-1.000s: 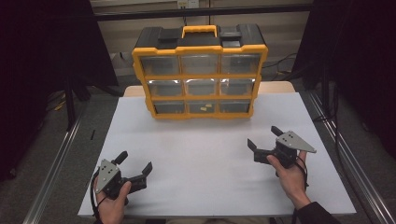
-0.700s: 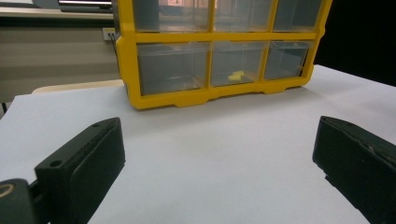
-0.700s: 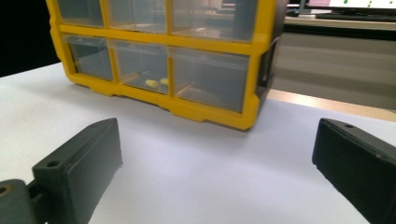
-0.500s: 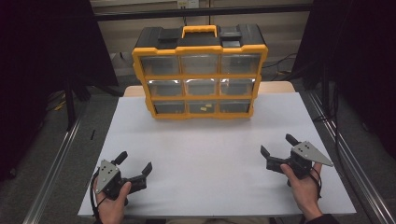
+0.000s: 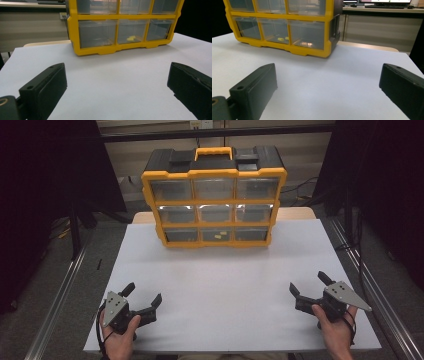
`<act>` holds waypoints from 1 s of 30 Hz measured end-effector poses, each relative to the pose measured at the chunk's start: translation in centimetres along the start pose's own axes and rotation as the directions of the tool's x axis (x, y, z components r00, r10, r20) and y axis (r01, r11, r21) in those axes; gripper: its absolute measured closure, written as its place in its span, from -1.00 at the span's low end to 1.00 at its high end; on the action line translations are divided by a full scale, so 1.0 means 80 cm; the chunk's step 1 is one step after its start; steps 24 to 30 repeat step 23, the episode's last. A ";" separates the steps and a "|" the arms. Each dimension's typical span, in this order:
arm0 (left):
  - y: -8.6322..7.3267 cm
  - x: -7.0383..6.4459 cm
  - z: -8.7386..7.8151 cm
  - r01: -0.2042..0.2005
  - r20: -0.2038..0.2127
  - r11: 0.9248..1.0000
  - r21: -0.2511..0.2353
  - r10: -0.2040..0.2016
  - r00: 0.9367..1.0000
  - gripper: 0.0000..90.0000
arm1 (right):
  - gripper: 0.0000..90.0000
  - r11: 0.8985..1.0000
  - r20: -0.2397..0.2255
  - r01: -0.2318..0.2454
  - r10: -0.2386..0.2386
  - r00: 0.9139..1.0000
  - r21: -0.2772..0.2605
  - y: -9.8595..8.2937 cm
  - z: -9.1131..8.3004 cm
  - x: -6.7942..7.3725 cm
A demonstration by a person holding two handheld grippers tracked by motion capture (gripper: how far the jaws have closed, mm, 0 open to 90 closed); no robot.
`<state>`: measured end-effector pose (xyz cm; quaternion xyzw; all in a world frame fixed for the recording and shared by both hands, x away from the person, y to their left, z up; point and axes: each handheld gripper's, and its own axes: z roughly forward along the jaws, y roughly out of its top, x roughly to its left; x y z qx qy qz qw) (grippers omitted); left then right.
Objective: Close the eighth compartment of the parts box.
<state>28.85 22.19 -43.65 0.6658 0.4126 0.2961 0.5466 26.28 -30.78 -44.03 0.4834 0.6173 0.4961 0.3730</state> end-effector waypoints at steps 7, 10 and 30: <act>-0.001 -0.002 -0.002 -0.010 0.006 1.000 -0.002 0.010 1.000 -0.96 | -0.99 1.000 0.033 -0.024 0.024 0.999 0.003 -0.005 -0.012 -0.006; -0.002 -0.003 -0.003 -0.024 0.001 1.000 -0.003 0.024 1.000 -0.96 | -0.99 0.999 0.036 -0.037 0.037 0.999 0.005 -0.008 -0.017 -0.007; -0.002 -0.003 -0.002 -0.014 -0.009 1.000 0.010 0.014 1.000 -0.95 | -0.99 0.999 0.047 -0.041 0.041 0.998 0.011 -0.010 -0.009 -0.008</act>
